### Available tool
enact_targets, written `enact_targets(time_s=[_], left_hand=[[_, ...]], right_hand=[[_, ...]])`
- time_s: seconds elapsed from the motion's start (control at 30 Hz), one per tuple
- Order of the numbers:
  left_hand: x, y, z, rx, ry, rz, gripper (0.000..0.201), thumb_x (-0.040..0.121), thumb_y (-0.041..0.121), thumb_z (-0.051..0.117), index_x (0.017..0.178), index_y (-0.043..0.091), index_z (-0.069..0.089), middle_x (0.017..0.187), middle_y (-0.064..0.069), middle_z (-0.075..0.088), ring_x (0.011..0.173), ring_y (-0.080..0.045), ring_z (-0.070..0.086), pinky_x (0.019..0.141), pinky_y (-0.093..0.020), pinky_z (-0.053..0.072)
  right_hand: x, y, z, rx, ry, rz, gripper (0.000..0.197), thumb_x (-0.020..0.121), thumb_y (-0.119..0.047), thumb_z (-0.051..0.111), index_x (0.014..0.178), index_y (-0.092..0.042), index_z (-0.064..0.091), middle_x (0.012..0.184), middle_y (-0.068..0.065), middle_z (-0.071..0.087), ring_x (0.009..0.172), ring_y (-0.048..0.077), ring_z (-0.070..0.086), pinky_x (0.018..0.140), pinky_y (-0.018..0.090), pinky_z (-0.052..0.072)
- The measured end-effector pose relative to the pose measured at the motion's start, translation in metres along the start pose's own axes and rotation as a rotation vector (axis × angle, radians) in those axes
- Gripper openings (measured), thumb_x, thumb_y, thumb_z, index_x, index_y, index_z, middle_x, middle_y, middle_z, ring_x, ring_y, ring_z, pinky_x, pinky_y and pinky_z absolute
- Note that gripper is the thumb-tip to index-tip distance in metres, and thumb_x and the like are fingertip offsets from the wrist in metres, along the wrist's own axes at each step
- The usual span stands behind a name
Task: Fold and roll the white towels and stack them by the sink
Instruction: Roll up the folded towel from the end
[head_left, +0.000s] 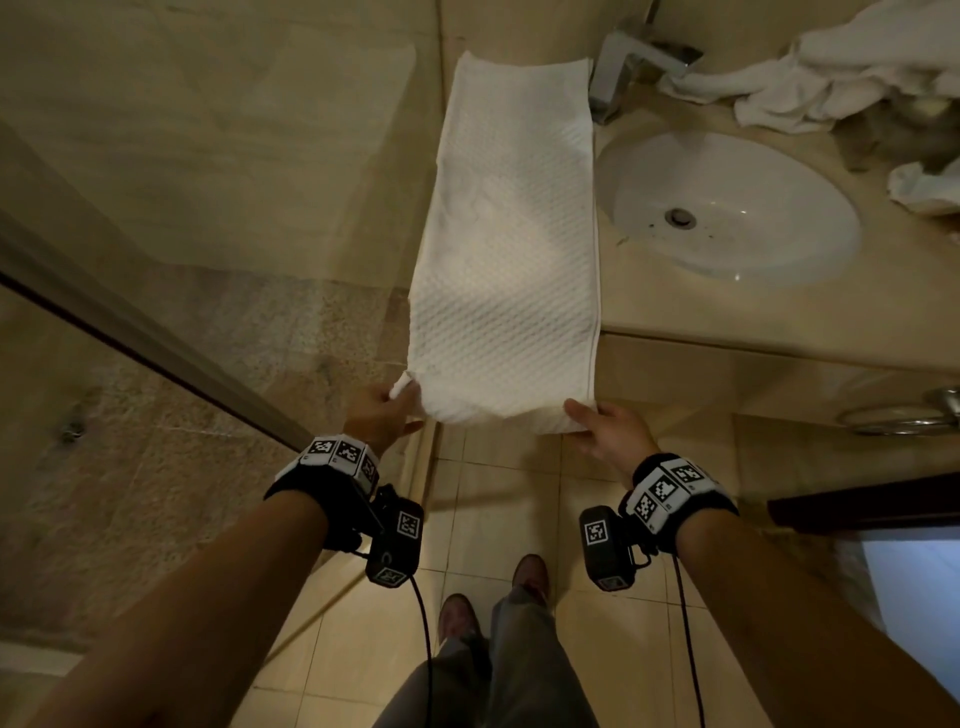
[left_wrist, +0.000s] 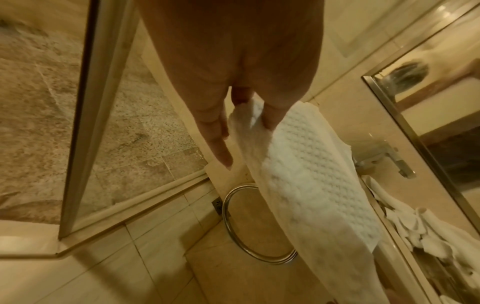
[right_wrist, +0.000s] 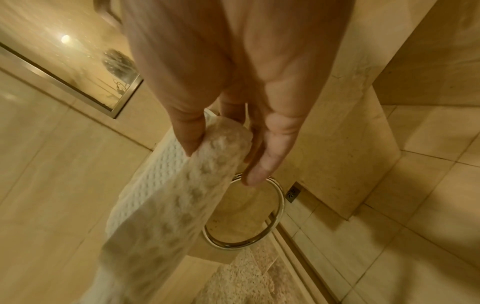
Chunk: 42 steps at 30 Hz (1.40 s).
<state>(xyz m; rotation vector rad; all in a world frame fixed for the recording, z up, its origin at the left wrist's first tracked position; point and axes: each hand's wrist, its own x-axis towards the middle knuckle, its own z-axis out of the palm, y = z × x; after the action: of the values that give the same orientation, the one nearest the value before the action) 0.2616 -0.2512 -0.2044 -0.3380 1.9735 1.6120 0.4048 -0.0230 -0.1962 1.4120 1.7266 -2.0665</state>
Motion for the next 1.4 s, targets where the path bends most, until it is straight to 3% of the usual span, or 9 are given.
enact_targets(time_s=[0.17, 0.33, 0.53, 0.67, 0.77, 0.9, 1.07, 1.27, 1.4], left_hand=[[0.008, 0.009, 0.001, -0.077, 0.107, 0.034, 0.034, 0.074, 0.004, 0.077, 0.074, 0.014, 0.045, 0.086, -0.014, 0.058, 0.082, -0.029, 0.064, 0.06, -0.041, 0.06], [0.01, 0.01, 0.005, -0.045, 0.037, 0.108, 0.026, 0.084, -0.003, 0.062, 0.078, 0.021, 0.055, 0.112, -0.017, 0.058, 0.097, -0.032, 0.06, 0.052, -0.034, 0.057], [0.007, 0.015, 0.004, -0.036, -0.014, 0.021, 0.032, 0.087, -0.008, 0.046, 0.072, 0.009, 0.068, 0.102, -0.014, 0.064, 0.096, -0.03, 0.06, 0.054, -0.028, 0.057], [0.008, 0.02, 0.004, 0.093, -0.086, -0.028, 0.034, 0.084, -0.013, 0.037, 0.093, -0.002, 0.068, 0.107, -0.017, 0.063, 0.095, -0.026, 0.059, 0.062, -0.026, 0.056], [0.004, 0.021, 0.005, 0.119, -0.069, 0.044, 0.029, 0.081, -0.015, 0.048, 0.097, -0.001, 0.068, 0.091, -0.014, 0.063, 0.072, -0.02, 0.057, 0.042, -0.012, 0.043], [0.002, 0.014, -0.001, 0.07, -0.04, 0.179, 0.019, 0.079, -0.013, 0.062, 0.093, -0.001, 0.065, 0.086, -0.011, 0.062, 0.077, -0.017, 0.06, 0.056, -0.019, 0.052], [0.003, 0.009, -0.001, 0.164, -0.056, 0.188, 0.013, 0.09, 0.007, 0.062, 0.088, 0.016, 0.053, 0.092, -0.004, 0.056, 0.077, -0.014, 0.06, 0.052, -0.018, 0.056], [0.01, 0.029, 0.005, 0.111, -0.094, -0.004, 0.029, 0.091, 0.022, 0.062, 0.112, 0.005, 0.051, 0.113, -0.012, 0.054, 0.1, -0.027, 0.057, 0.068, -0.044, 0.059], [0.011, 0.045, 0.018, -0.177, -0.075, -0.075, 0.038, 0.084, 0.022, 0.071, 0.113, 0.0, 0.06, 0.107, -0.014, 0.067, 0.095, -0.03, 0.067, 0.075, -0.045, 0.059]], right_hand=[[0.006, -0.01, 0.006, -0.073, 0.176, -0.035, 0.049, 0.077, -0.019, 0.076, 0.109, 0.013, 0.058, 0.111, 0.028, 0.063, 0.093, 0.034, 0.066, 0.079, 0.047, 0.058], [0.003, -0.017, 0.014, -0.047, 0.216, -0.108, 0.022, 0.085, 0.003, 0.064, 0.096, -0.009, 0.049, 0.104, 0.005, 0.051, 0.081, 0.018, 0.055, 0.04, 0.02, 0.049], [0.0, -0.023, 0.013, 0.112, 0.082, -0.042, 0.023, 0.087, 0.007, 0.047, 0.078, -0.003, 0.064, 0.106, 0.017, 0.059, 0.082, 0.025, 0.058, 0.046, 0.023, 0.05], [-0.003, -0.026, 0.011, 0.296, 0.069, -0.021, 0.04, 0.04, -0.008, 0.043, 0.074, 0.003, 0.059, 0.098, 0.018, 0.055, 0.09, 0.031, 0.054, 0.059, 0.031, 0.047], [-0.002, -0.021, 0.014, 0.377, 0.046, -0.05, 0.045, 0.045, 0.002, 0.035, 0.083, 0.007, 0.058, 0.094, 0.017, 0.056, 0.083, 0.03, 0.056, 0.06, 0.03, 0.051], [-0.002, -0.017, 0.015, 0.358, 0.085, -0.066, 0.031, 0.074, 0.027, 0.04, 0.091, 0.012, 0.061, 0.093, 0.016, 0.063, 0.087, 0.032, 0.06, 0.065, 0.03, 0.054], [0.005, -0.014, 0.012, 0.194, 0.141, -0.097, 0.015, 0.087, -0.014, 0.069, 0.088, 0.001, 0.066, 0.077, 0.007, 0.069, 0.071, 0.02, 0.065, 0.08, 0.027, 0.054], [0.012, -0.025, 0.017, -0.109, 0.255, -0.16, 0.036, 0.09, -0.037, 0.064, 0.089, -0.001, 0.067, 0.063, 0.006, 0.066, 0.049, 0.013, 0.064, 0.054, 0.024, 0.057], [0.017, -0.03, 0.012, -0.327, 0.342, -0.198, 0.042, 0.089, -0.043, 0.063, 0.089, -0.002, 0.071, 0.069, 0.005, 0.064, 0.056, 0.013, 0.059, 0.044, 0.018, 0.039]])
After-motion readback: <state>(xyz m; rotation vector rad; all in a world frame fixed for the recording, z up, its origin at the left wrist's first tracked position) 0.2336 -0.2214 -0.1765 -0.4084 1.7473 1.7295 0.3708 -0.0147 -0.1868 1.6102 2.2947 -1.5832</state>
